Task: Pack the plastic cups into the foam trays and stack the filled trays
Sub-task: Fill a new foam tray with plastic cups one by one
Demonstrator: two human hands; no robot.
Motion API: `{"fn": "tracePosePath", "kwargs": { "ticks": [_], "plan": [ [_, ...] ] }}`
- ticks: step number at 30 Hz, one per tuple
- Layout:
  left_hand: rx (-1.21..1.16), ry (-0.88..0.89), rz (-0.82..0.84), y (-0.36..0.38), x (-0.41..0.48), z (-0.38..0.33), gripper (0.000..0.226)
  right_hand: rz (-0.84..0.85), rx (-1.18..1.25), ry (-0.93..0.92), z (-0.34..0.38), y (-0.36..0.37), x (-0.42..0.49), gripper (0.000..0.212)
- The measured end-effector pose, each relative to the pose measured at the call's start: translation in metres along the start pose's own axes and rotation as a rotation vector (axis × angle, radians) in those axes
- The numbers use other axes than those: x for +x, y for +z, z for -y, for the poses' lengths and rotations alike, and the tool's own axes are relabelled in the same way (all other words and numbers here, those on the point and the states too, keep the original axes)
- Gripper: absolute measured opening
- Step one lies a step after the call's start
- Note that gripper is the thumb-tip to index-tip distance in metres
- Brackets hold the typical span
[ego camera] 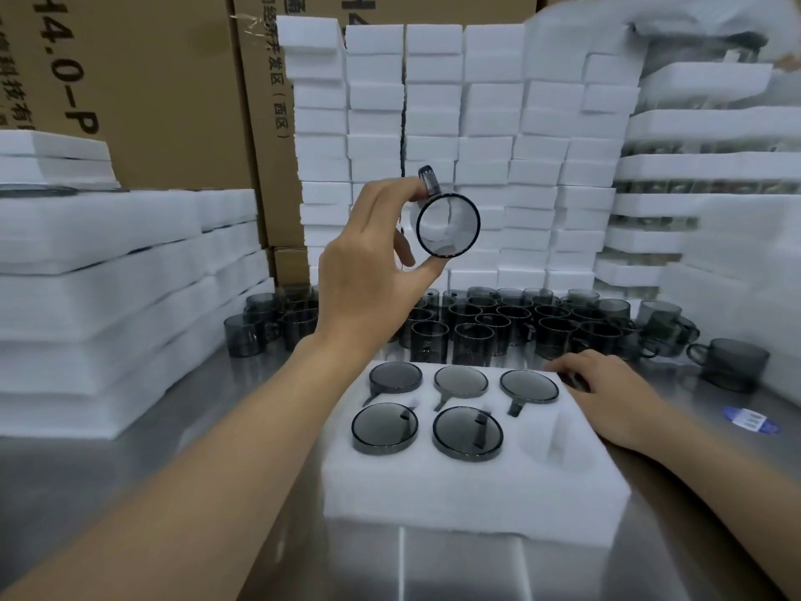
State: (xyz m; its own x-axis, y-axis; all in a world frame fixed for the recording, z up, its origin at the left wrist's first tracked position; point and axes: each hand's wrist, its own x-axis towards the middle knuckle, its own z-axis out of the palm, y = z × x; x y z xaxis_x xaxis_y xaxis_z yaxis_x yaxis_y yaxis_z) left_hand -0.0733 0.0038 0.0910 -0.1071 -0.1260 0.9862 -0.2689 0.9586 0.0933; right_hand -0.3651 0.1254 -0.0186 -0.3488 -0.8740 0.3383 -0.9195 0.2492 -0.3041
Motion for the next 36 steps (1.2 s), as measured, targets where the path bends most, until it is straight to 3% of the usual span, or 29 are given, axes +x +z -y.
{"fn": "tracePosePath", "kwargs": {
  "ticks": [2,3,5,6,8,13,16,19,21,24,27,32,36],
  "plan": [
    [-0.21,-0.207,0.049,0.007,0.009,-0.012,0.054,-0.005,-0.006,-0.005,0.0,0.001,0.0,0.022],
    [-0.475,-0.457,0.081,0.01,0.017,-0.016,0.05,-0.005,-0.007,-0.009,0.0,0.001,-0.001,0.022],
    [-1.237,-1.081,0.21,0.007,0.031,-0.027,0.049,-0.008,-0.009,-0.008,-0.001,0.001,-0.001,0.022],
    [-1.51,-1.285,0.273,0.004,0.032,-0.028,0.05,-0.012,-0.006,-0.007,-0.001,0.001,-0.001,0.022],
    [-1.671,-1.408,0.378,0.0,0.028,-0.027,0.052,-0.016,-0.004,-0.01,-0.002,0.001,-0.002,0.022],
    [-1.64,-1.431,0.541,0.0,0.018,-0.024,0.051,-0.007,-0.014,0.001,0.002,-0.001,-0.004,0.023],
    [-1.572,-1.336,0.639,0.001,0.015,-0.02,0.051,-0.2,0.188,-0.007,0.017,-0.008,-0.011,0.015],
    [-1.119,-1.087,0.741,0.007,0.008,-0.02,0.05,-0.497,0.656,-0.045,0.059,-0.032,-0.02,0.036],
    [-0.87,-0.922,0.767,0.011,-0.002,-0.018,0.044,-0.561,0.807,-0.159,0.092,-0.046,-0.031,0.035],
    [-0.806,-0.844,0.766,0.012,-0.013,-0.012,0.04,-0.495,0.846,-0.271,0.125,-0.049,-0.05,0.03],
    [-0.804,-0.836,0.79,0.008,-0.015,-0.007,0.045,-0.436,0.799,-0.255,0.133,-0.046,-0.055,0.034],
    [-0.818,-0.817,0.85,0.007,-0.014,-0.004,0.051,-0.382,0.882,-0.252,0.136,-0.049,-0.051,0.055],
    [-0.847,-0.768,0.838,0.009,-0.016,-0.005,0.049,-0.383,0.689,-0.266,0.13,-0.053,-0.049,0.065]
  ]
}}
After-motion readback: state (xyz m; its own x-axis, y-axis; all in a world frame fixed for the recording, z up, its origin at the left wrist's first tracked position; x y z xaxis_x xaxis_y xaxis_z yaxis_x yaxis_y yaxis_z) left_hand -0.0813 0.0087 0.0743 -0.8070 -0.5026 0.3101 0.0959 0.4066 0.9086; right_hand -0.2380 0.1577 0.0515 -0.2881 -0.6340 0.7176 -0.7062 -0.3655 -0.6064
